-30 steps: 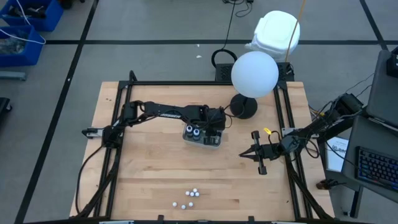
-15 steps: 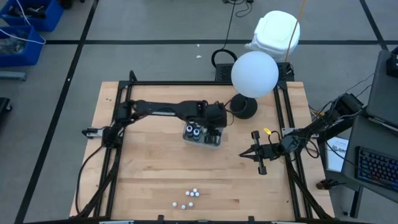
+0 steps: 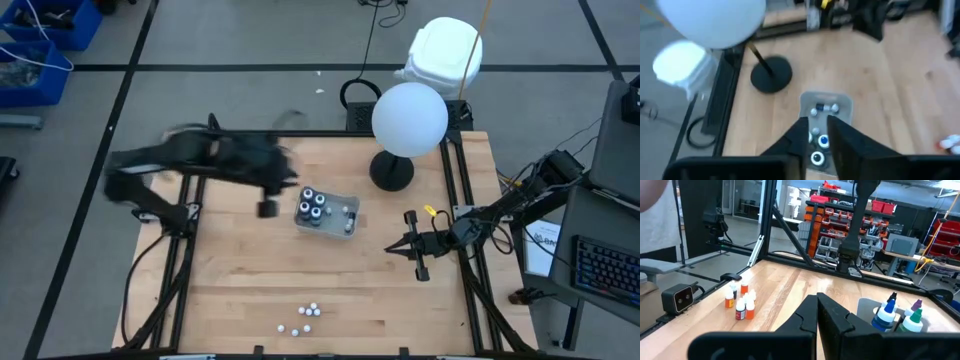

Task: Pick & Place food coloring
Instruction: Put the small red food coloring bottle into the gray bin

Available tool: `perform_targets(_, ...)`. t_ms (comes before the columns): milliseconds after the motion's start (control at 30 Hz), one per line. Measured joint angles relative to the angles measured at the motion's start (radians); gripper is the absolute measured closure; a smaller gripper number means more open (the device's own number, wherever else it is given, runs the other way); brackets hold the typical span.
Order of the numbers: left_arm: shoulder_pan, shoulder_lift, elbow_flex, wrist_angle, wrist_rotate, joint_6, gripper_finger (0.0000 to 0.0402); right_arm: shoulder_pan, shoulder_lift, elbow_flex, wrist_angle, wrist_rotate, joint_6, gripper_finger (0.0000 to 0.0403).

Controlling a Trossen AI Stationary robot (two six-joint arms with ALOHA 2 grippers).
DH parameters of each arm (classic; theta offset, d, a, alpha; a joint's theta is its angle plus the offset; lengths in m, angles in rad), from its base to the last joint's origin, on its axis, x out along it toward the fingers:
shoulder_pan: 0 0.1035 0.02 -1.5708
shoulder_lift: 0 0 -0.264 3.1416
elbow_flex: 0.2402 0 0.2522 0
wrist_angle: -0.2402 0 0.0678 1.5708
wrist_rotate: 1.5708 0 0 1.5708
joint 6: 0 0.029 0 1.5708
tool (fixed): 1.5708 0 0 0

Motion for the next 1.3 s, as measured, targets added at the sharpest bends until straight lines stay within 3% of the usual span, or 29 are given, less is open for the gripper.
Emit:
perform_targets(167,-0.006,-0.37,-0.46,0.293,0.025,-0.031,0.0394,0.0,0.0,0.0,0.001,0.0,0.016,0.0403)
perform_targets(400,-0.006,-0.828,-1.066,0.649,0.021,-0.134,0.0396,0.0,0.0,0.0,-0.004,0.0,0.017,0.0403)
perform_targets(600,-0.048,-1.074,-1.435,0.928,0.101,-0.174,0.0398,0.0,0.0,0.0,0.001,0.0,0.017,0.0403)
perform_targets(767,-0.095,-1.173,-1.567,0.982,0.083,-0.127,0.0394,0.0,0.0,0.0,0.007,0.002,0.017,0.0403)
perform_targets(1033,-0.105,-1.187,-1.628,0.98,-0.059,-0.038,0.0393,0.0,0.0,0.0,0.017,0.004,0.012,0.0403)
perform_targets(1300,-0.105,-1.187,-1.635,0.953,-0.101,-0.215,0.0393,0.0,0.0,0.0,0.016,0.004,0.016,0.0403)
